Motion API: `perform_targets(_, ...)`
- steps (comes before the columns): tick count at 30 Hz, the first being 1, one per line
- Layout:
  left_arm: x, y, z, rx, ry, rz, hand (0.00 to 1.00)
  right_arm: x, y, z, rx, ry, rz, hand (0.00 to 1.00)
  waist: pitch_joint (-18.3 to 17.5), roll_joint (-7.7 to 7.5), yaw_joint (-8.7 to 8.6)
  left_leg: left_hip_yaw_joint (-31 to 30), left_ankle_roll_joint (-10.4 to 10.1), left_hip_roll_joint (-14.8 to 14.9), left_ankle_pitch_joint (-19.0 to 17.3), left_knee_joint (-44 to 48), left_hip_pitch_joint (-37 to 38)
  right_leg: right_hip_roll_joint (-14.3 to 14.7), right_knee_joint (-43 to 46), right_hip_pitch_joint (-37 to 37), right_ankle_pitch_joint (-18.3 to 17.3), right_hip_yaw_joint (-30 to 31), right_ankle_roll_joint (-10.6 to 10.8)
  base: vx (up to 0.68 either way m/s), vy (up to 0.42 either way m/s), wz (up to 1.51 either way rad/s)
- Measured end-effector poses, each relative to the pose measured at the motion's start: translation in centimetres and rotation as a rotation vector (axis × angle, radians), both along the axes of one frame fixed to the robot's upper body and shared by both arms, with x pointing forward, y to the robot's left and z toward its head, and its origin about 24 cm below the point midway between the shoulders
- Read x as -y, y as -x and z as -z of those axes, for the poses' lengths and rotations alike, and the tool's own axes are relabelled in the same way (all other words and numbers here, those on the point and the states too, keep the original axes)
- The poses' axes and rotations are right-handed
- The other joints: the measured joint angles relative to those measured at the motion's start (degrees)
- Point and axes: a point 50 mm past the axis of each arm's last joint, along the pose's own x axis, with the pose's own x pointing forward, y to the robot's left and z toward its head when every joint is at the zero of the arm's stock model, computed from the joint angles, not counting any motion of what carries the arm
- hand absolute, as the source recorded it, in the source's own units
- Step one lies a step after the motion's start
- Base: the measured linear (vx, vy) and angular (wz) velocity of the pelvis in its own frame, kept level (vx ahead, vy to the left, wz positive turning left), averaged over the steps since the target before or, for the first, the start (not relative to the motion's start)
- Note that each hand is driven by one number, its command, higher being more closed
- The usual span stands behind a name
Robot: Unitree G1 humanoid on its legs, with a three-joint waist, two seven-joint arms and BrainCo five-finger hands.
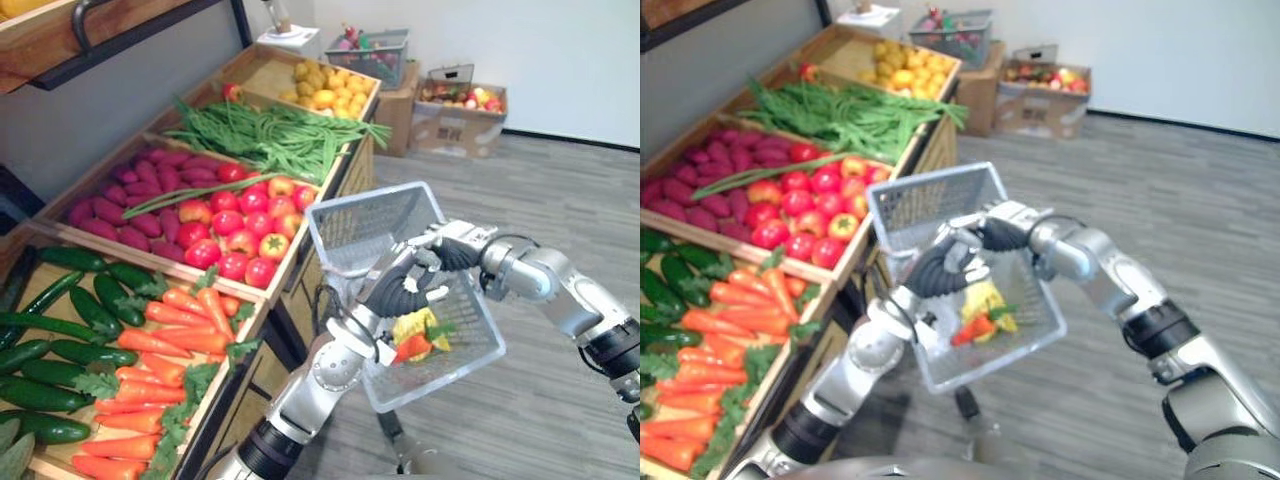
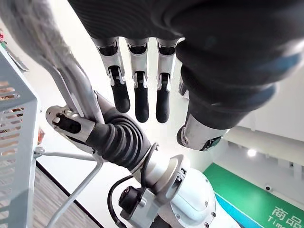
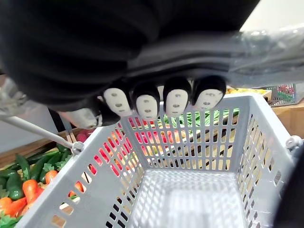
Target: Pick vegetable in the basket
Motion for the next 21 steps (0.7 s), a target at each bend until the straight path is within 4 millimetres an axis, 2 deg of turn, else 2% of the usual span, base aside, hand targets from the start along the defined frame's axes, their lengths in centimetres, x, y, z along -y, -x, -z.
perform_targets(7, -0.3, -0.3, 0.2, 0.006, -0.025, -0.027, 0.0, 0.6, 0.2, 0.5, -0.025, -0.002, 0.02, 1.0, -0.07, -0.13, 0.04, -0.29, 0.01, 0.0, 0.01, 0.0, -0.17, -0.18, 0.0, -0.02, 0.0, -0.26, 0.0, 0.01, -0.004, 0.02)
perform_targets(13, -0.3, -0.5, 0.1, 0.006, -0.02, -0.025, 0.0, 2.1, 0.8, 1.6, -0.059, -0.032, 0.083, 1.0, -0.23, -0.37, 0.04, -1.93, 0.17, -0.07, 0.1, -0.01, -0.98, -0.96, -0.02, 0.04, 0.0, -1.7, -0.01, 0.01, -0.011, 0.14)
perform_targets(15, -0.3, -0.6, 0.0, -0.003, -0.01, -0.017, 0.0, 3.1, 1.0, 2.7, -0.092, -0.078, 0.141, 1.0, -0.41, -0.58, 0.15, -3.21, 0.53, -0.17, 0.33, -0.12, -1.44, -1.51, -0.03, 0.19, -0.06, -2.79, -0.09, -0.01, -0.02, 0.29)
perform_targets(17, -0.5, -0.6, -0.2, -0.028, 0.03, 0.006, 0.0, 4.6, 1.1, 4.6, -0.155, -0.154, 0.25, 1.0, -0.57, -0.78, 0.1, -5.42, 1.08, -0.34, 0.67, -0.31, -2.05, -2.49, -0.18, 0.77, -0.23, -4.67, -0.31, -0.02, -0.029, 0.51)
perform_targets(21, -1.3, -0.1, -2.3, -0.004, 0.148, 0.04, 0.0, 8.1, 2.1, 9.4, -0.315, -0.257, 0.507, 1.0, -1.03, -1.09, 0.7, -10.95, 2.52, -2.22, 2.31, -2.42, -4.0, -5.52, -0.46, 1.37, -0.58, -9.19, -0.38, -0.03, -0.018, 0.68)
